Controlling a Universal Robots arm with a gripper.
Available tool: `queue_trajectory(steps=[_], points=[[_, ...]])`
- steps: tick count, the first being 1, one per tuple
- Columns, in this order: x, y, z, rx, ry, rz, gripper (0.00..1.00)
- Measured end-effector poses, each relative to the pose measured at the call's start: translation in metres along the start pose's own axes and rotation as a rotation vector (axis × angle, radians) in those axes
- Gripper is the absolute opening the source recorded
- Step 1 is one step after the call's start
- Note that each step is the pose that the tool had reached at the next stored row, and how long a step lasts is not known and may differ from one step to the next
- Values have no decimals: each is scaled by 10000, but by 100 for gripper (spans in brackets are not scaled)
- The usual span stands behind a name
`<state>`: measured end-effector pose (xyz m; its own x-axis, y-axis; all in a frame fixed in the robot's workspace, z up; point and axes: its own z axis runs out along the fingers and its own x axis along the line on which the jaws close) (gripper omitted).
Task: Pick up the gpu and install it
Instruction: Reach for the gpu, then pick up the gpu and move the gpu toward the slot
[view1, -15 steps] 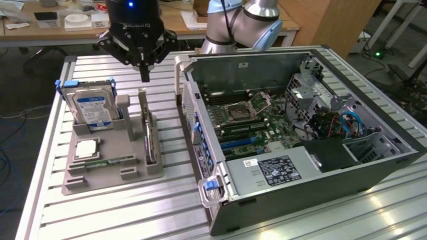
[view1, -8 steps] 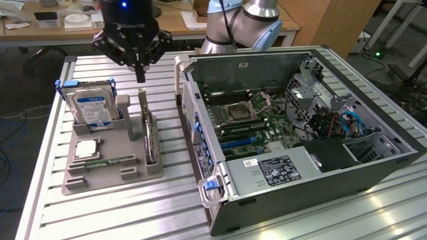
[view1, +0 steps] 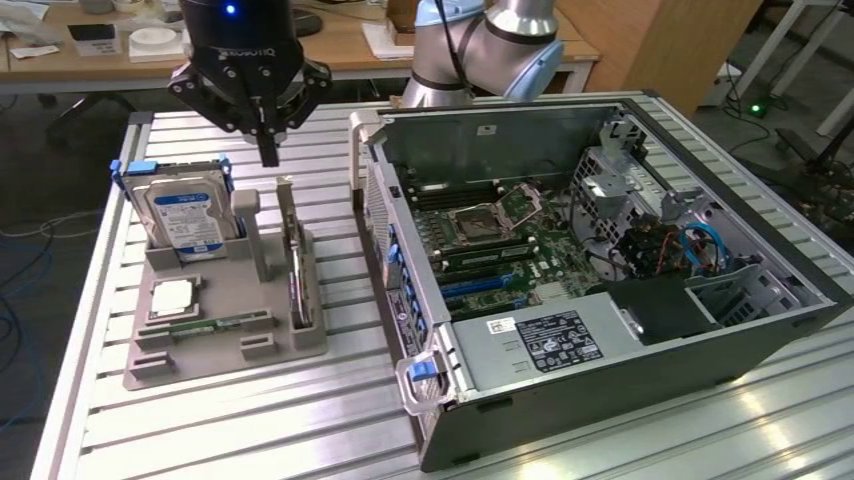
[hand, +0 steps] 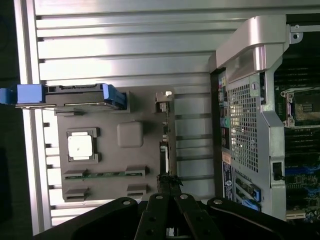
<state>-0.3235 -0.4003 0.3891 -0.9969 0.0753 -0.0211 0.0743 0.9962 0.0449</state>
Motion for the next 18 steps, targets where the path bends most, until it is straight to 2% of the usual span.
queue_trajectory(steps=[4, 18], points=[[42, -4, 0, 0, -1, 0, 11], [44, -4, 0, 0, 0, -1, 11]])
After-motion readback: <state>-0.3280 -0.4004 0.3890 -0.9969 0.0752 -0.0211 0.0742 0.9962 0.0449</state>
